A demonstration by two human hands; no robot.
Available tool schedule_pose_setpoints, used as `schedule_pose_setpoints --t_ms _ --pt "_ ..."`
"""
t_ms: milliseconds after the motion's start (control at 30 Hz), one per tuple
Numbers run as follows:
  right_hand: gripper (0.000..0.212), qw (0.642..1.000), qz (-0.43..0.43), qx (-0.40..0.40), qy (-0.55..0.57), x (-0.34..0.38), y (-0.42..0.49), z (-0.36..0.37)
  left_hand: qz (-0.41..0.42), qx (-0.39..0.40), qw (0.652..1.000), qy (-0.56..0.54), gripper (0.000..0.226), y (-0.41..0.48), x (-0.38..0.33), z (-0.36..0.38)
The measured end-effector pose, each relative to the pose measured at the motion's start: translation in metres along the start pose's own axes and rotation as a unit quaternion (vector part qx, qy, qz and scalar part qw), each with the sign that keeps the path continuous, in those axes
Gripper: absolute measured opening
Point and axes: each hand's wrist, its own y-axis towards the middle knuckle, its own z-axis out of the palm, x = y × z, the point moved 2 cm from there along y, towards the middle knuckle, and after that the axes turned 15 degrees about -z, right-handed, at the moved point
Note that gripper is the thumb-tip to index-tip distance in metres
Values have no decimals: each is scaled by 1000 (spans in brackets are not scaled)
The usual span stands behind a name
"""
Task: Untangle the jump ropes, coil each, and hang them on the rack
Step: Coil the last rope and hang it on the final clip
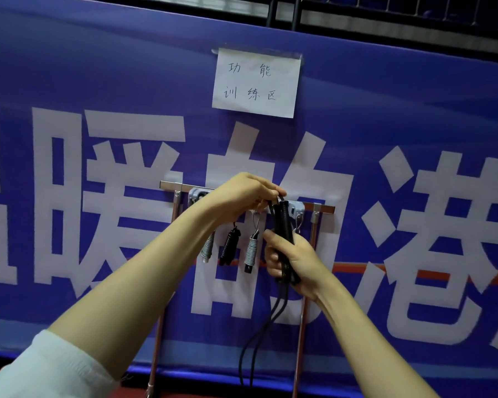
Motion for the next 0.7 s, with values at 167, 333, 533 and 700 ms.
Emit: schedule_pose_setpoints --t_ms 167,333,533,700 --pt "33 995 -33 -30 -84 -6 -1 -2 17 -16 999 30 22 3 2 -2" --pt "31 991 -26 -25 -127 -16 -6 -1 24 -34 999 34 21 6 2 -5" --pt "36 990 -24 -54 -130 -17 -2 2 28 -32 999 18 20 7 1 -6" --pt "40 996 -11 -56 -74 -18 4 4 56 -21 997 -57 23 9 15 -1"
